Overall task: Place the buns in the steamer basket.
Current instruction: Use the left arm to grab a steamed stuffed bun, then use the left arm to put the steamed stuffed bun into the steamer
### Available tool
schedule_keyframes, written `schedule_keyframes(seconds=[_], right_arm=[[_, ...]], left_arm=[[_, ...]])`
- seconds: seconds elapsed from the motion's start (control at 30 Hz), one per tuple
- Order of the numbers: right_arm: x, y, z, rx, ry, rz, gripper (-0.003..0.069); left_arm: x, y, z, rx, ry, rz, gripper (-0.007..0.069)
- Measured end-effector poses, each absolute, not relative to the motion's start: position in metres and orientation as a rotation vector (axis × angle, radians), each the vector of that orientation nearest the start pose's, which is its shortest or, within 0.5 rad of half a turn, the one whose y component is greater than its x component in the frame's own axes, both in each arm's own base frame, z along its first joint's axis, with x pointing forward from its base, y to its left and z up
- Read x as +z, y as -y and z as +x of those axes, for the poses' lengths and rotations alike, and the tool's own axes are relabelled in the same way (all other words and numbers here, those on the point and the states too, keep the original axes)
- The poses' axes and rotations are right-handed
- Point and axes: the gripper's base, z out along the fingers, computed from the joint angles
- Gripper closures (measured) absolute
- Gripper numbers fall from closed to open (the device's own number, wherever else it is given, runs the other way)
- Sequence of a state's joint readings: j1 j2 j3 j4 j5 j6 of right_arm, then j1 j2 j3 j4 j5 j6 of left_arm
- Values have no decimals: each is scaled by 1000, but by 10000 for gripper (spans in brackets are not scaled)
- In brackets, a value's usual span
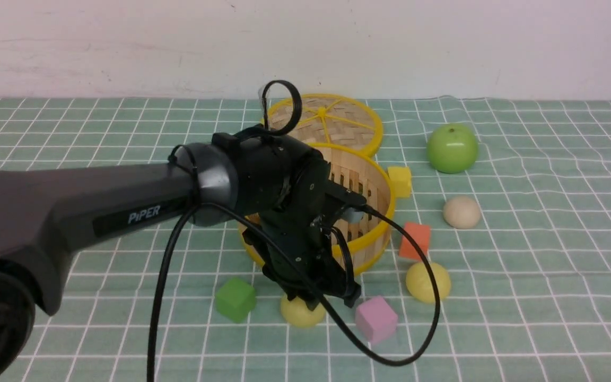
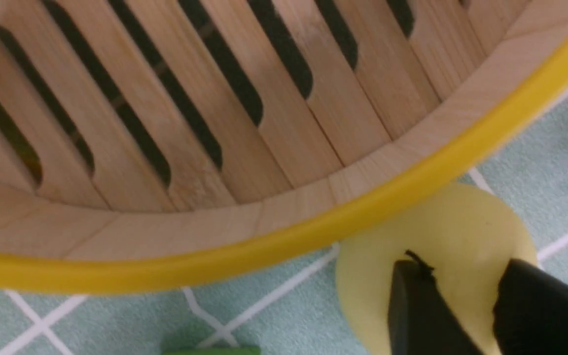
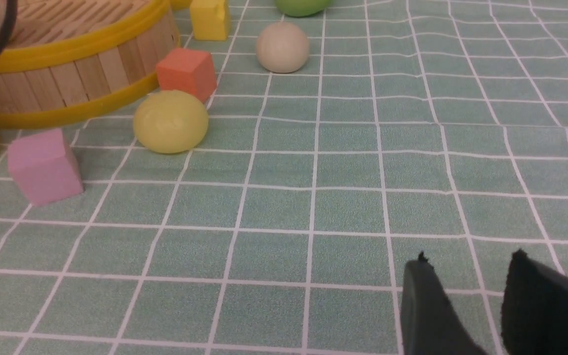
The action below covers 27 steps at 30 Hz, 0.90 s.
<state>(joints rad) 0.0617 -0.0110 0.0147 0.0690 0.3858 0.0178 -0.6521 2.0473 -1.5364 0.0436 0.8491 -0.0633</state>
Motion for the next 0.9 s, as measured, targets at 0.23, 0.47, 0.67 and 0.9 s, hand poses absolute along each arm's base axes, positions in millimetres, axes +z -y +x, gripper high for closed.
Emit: schedule_keyframes(seconds=[0.23, 0.47, 0.67, 0.9], right_arm=[[174, -6, 52, 123, -1874, 1, 419], [174, -6, 52, 123, -1874, 1, 419], [174, -6, 52, 123, -1874, 1, 419], [174, -6, 52, 123, -1874, 1, 419]], left_arm=[[187, 256, 340, -84, -2736, 869, 633], [245, 265, 322, -128, -2645, 898, 637], [291, 268, 353, -213, -2409, 777, 637], [239, 263, 406, -158, -2459, 708, 608]])
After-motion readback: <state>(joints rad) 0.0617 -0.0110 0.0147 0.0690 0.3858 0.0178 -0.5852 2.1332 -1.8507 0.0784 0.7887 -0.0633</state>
